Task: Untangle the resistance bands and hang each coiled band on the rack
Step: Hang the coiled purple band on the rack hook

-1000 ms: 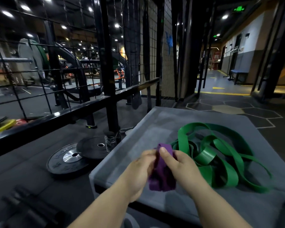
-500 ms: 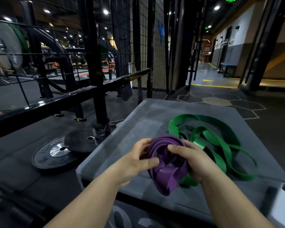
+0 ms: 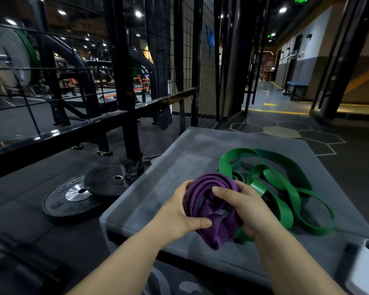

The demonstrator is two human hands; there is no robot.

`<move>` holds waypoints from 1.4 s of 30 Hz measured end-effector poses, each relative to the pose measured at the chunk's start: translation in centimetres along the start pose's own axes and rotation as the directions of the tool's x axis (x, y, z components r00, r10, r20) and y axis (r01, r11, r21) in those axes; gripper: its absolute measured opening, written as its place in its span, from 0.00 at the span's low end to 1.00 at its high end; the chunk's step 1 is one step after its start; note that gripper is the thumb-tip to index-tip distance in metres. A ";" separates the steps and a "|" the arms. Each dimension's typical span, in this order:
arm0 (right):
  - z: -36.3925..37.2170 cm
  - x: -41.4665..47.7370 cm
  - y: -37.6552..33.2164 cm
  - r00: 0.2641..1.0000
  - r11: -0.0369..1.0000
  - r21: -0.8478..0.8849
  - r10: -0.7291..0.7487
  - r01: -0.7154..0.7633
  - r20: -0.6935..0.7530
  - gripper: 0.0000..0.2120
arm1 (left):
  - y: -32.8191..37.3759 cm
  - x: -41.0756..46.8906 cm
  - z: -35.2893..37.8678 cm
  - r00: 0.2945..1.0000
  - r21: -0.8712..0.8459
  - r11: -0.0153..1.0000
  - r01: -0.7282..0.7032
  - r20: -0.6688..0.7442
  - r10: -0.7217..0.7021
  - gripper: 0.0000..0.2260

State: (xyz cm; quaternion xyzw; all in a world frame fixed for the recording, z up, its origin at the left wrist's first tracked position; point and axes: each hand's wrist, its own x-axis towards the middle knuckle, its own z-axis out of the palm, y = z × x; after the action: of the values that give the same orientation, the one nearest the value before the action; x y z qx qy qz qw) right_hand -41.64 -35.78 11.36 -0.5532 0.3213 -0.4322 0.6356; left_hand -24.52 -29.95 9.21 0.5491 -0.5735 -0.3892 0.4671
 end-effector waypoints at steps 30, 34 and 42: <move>25.5 -4.1 -7.3 0.685 0.940 -0.036 -0.220 0.338 0.695 0.34 | 14.4 -21.9 -16.3 0.790 -0.290 0.952 -0.093 -0.604 -0.107 0.10; 28.8 -6.3 -8.7 0.489 0.988 0.134 -0.153 0.074 0.859 0.18 | 15.7 -24.5 -17.3 0.750 -0.250 0.961 -0.114 -0.656 -0.082 0.03; 33.4 -7.8 -10.4 0.510 0.986 0.162 -0.153 0.027 0.846 0.16 | 18.6 -27.6 -18.7 0.712 -0.077 0.986 -0.149 -0.700 0.053 0.09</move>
State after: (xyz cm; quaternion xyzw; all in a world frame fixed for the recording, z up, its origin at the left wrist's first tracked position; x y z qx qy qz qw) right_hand -17.31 -14.66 27.08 -0.6682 -0.0905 -0.1557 0.7219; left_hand -12.54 0.51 28.91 0.5917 -0.3591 -0.1641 0.7028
